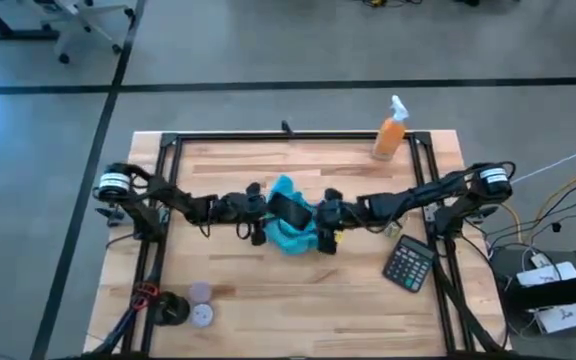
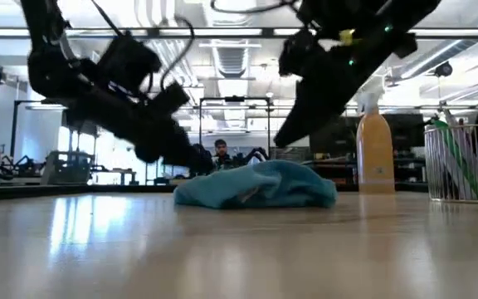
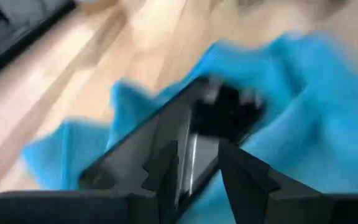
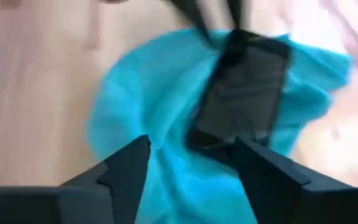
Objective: Apply microfiber cloth
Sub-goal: Wipe the front and back of the black cellphone using the blue microfiber cloth
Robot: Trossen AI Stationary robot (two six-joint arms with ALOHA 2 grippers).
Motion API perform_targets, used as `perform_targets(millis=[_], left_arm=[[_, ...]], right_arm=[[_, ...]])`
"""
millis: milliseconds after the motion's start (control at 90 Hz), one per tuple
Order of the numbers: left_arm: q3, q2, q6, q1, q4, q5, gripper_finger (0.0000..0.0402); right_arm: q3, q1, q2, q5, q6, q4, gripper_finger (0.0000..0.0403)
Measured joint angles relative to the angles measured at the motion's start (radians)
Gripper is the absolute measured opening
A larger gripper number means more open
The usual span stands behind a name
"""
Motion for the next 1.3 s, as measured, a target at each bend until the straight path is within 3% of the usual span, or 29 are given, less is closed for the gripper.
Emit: perform_targets(millis=[167,256,356,700,1100,1300], left_arm=[[-0.005,0.027,-0.033,-0.089,-0.016,-0.051,0.01],[-0.011,0.046,-0.065,-0.098,-0.056,-0.135,0.01],[-0.03,0.047,-0.095,-0.097,-0.071,-0.157,0.0102],[-0.068,0.077,-0.165,-0.099,-0.035,-0.16,0.0102],[-0.049,0.136,-0.285,-0.069,0.01,-0.162,0.0105],[-0.039,0.172,-0.297,-0.064,0.008,-0.164,0.0113]], right_arm=[[0.027,-0.046,0.072,0.005,0.005,0.046,0.03],[0.049,-0.062,0.132,0.005,0.005,0.072,0.0327],[0.086,-0.081,0.201,0.004,0.006,0.088,0.0346],[0.221,-0.19,0.306,-0.101,0.106,-0.003,0.0348],[0.33,-0.239,0.405,-0.495,0.129,-0.015,0.0348],[0.349,-0.236,0.377,-0.542,0.118,-0.08,0.0348]])
